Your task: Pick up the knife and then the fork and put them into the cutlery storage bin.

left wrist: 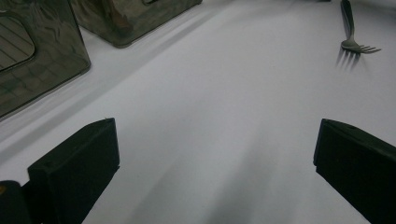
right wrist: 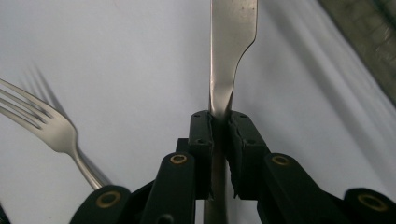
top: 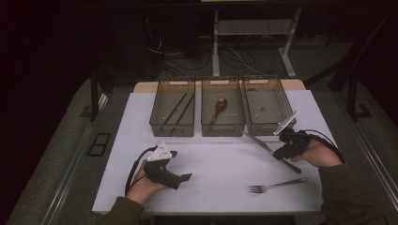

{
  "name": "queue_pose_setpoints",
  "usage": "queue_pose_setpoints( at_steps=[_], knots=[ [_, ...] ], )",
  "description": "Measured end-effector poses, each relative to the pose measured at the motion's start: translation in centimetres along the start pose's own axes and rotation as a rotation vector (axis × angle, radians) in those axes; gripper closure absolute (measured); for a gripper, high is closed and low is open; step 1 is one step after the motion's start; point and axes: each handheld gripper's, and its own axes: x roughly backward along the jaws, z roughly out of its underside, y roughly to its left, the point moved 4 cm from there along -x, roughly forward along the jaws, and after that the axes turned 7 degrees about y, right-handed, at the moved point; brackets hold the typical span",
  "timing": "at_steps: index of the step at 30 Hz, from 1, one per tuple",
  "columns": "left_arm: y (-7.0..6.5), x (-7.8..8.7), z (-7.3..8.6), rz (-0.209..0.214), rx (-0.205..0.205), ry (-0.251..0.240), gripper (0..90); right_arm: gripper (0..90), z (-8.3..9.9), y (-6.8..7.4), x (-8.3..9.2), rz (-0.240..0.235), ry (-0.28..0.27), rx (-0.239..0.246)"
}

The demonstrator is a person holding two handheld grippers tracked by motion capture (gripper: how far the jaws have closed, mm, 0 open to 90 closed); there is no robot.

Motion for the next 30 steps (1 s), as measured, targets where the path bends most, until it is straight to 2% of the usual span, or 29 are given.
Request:
queue_pose_setpoints(
  at_steps=[3, 6, 17, 19, 27, 30],
  knots=[
    [0.0, 0.0, 0.0, 0.001, 0.003, -0.001, 0.0, 79.3, 0.1, 0.1, 0.8, -0.041, -0.081, -0.035],
    [0.0, 0.0, 0.0, 0.002, 0.003, -0.001, 0.0, 79.3, 0.2, -0.1, 1.8, -0.052, -0.160, -0.051],
    [0.1, 0.0, 0.0, 0.003, 0.001, -0.002, 0.0, 79.4, 0.1, -1.1, 5.2, -0.006, -0.525, -0.123],
    [0.1, 0.0, 0.0, 0.002, 0.001, -0.001, 0.0, 79.4, 0.1, -1.4, 5.7, 0.019, -0.593, -0.128],
    [0.1, 0.0, 0.0, 0.002, 0.005, -0.008, 0.0, 79.4, -0.2, -3.1, 7.6, 0.066, -0.776, -0.208],
    [0.1, 0.1, 0.0, 0.003, 0.010, -0.010, 0.0, 79.4, -0.5, -4.1, 8.4, 0.087, -0.821, -0.234]
  ],
)
